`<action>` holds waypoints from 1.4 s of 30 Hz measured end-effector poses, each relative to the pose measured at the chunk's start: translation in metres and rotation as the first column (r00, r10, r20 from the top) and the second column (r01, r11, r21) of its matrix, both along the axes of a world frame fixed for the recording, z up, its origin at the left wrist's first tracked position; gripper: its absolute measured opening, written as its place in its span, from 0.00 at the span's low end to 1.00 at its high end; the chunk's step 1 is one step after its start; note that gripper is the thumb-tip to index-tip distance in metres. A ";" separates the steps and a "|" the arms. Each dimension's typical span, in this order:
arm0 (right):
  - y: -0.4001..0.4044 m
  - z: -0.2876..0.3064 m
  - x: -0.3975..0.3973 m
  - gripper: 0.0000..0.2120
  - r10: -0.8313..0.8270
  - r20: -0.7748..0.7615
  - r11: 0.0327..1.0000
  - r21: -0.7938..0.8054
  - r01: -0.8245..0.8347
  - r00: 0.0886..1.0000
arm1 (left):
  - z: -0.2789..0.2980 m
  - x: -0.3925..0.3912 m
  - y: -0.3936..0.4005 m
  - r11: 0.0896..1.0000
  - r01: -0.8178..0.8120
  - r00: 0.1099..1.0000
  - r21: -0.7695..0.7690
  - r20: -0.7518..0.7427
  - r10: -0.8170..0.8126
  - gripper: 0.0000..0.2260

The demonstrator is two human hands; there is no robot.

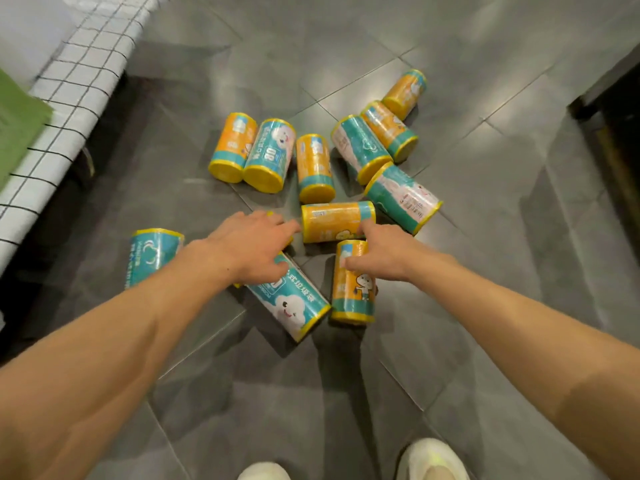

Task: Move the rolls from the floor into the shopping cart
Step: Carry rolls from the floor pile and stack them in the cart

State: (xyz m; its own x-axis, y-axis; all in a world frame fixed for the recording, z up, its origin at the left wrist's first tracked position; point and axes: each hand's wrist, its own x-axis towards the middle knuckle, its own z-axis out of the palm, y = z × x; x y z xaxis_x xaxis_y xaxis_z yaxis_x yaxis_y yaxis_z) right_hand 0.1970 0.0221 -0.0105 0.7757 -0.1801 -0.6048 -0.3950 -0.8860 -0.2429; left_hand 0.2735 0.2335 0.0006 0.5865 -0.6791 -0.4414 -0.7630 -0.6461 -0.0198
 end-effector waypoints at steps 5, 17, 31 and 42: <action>0.005 0.000 -0.003 0.35 -0.130 -0.012 0.991 -0.001 0.130 0.991 | 0.003 -0.001 0.003 0.999 -0.036 0.999 -0.028 -0.013 0.036 0.27; 0.037 -0.049 -0.010 0.47 -0.674 -0.136 0.696 0.212 0.686 0.726 | -0.013 -0.005 0.019 0.997 -0.030 0.999 -0.072 -0.035 0.027 0.27; 0.010 -0.014 -0.010 0.33 -0.608 0.146 0.755 0.408 0.512 0.780 | -0.014 -0.018 -0.004 0.951 0.304 0.953 0.063 -0.040 -0.301 0.31; 0.007 0.001 -0.022 0.33 -0.664 0.116 0.664 0.546 0.511 0.739 | -0.042 -0.040 -0.011 0.926 0.363 0.931 0.100 -0.059 -0.359 0.40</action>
